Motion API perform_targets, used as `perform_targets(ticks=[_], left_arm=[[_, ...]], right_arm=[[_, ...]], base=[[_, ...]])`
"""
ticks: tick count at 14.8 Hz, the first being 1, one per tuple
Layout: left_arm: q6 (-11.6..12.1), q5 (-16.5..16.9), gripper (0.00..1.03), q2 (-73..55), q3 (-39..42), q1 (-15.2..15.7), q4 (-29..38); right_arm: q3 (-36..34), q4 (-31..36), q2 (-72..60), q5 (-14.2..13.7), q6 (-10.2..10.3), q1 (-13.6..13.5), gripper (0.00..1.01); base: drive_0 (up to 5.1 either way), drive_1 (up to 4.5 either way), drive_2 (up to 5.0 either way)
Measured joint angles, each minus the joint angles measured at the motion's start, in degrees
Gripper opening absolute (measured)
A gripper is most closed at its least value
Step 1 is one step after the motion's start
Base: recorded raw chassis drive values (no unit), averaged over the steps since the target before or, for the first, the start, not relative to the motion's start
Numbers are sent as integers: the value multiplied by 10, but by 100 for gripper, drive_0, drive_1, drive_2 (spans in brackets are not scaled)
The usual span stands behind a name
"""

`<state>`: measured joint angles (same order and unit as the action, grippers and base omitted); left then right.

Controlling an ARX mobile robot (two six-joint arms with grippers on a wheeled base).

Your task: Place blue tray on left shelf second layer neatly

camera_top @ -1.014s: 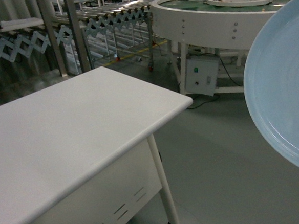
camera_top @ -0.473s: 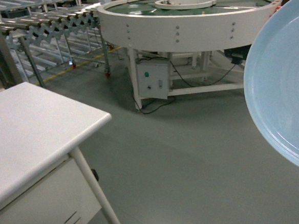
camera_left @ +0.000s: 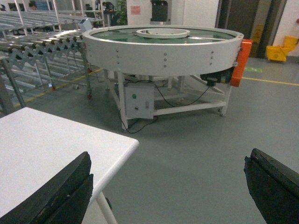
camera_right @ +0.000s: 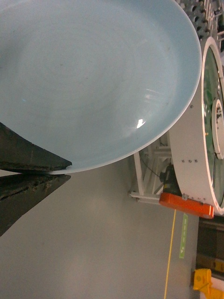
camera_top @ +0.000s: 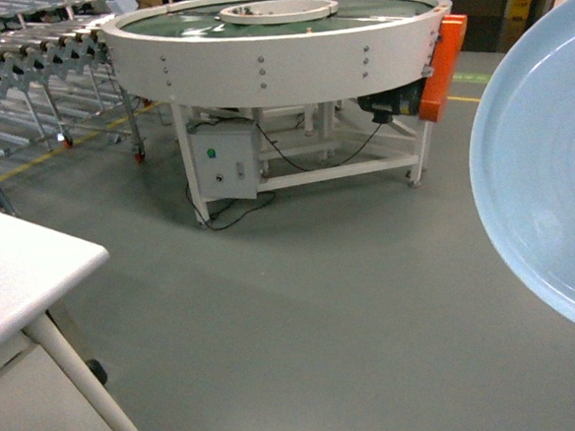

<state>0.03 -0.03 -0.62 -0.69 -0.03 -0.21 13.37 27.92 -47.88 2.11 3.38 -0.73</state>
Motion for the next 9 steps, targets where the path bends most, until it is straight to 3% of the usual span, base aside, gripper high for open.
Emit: perform_targets(ticks=[9], left_arm=[[0, 0, 98, 0, 0, 0, 1]], right_arm=[[0, 0, 0, 2, 0, 0, 2]], base=[[178, -65, -583]])
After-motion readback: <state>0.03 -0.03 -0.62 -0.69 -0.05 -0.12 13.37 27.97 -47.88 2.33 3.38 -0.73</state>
